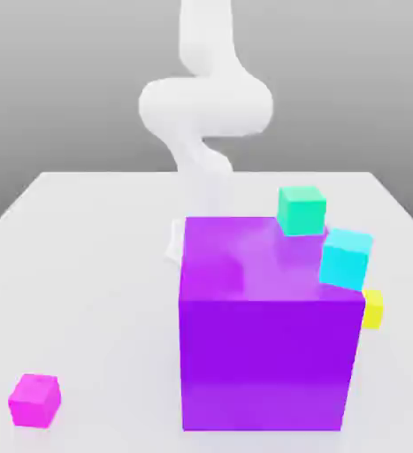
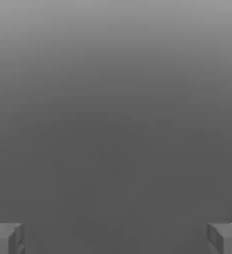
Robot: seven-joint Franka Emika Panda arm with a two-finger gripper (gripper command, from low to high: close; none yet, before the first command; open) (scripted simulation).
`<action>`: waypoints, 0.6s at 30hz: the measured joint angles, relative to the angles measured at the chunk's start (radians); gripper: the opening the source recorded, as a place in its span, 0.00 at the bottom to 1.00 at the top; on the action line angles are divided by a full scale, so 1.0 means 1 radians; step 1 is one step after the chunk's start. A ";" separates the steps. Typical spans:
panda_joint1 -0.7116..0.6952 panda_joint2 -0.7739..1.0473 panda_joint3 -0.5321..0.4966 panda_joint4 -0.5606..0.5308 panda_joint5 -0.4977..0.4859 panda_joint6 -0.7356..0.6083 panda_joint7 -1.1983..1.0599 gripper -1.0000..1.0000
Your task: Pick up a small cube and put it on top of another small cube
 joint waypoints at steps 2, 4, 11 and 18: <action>0.051 0.062 0.019 -0.033 0.007 0.040 -0.050 0.50; 0.104 0.126 0.037 -0.073 0.020 0.083 -0.098 0.50; 0.285 0.352 0.117 -0.224 0.067 0.238 -0.257 0.50; 0.441 0.579 0.230 -0.376 0.079 0.394 -0.388 0.50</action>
